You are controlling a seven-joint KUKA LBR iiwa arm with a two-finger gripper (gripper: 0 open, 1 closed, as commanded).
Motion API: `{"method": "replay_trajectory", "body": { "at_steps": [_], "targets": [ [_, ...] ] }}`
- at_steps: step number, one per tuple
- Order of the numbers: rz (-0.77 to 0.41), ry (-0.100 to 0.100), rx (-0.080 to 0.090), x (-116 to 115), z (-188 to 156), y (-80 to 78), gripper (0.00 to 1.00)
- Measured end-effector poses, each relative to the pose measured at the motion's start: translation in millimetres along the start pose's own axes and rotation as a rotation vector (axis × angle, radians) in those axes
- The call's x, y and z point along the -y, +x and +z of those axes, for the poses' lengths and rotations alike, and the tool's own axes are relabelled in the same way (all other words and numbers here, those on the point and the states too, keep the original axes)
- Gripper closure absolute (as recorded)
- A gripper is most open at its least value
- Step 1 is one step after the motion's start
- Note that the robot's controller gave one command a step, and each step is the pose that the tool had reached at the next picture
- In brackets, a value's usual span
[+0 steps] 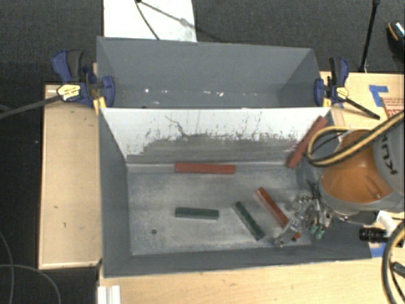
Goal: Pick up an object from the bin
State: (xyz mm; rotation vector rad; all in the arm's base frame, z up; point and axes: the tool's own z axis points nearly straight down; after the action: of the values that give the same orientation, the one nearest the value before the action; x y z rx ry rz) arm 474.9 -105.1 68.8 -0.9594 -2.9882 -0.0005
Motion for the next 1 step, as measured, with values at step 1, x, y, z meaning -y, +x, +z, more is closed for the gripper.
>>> {"method": "replay_trajectory", "body": {
  "at_steps": [1],
  "targets": [
    [-0.004,0.000,0.001,0.0,-0.2,-0.1,0.00]
  ]
}}
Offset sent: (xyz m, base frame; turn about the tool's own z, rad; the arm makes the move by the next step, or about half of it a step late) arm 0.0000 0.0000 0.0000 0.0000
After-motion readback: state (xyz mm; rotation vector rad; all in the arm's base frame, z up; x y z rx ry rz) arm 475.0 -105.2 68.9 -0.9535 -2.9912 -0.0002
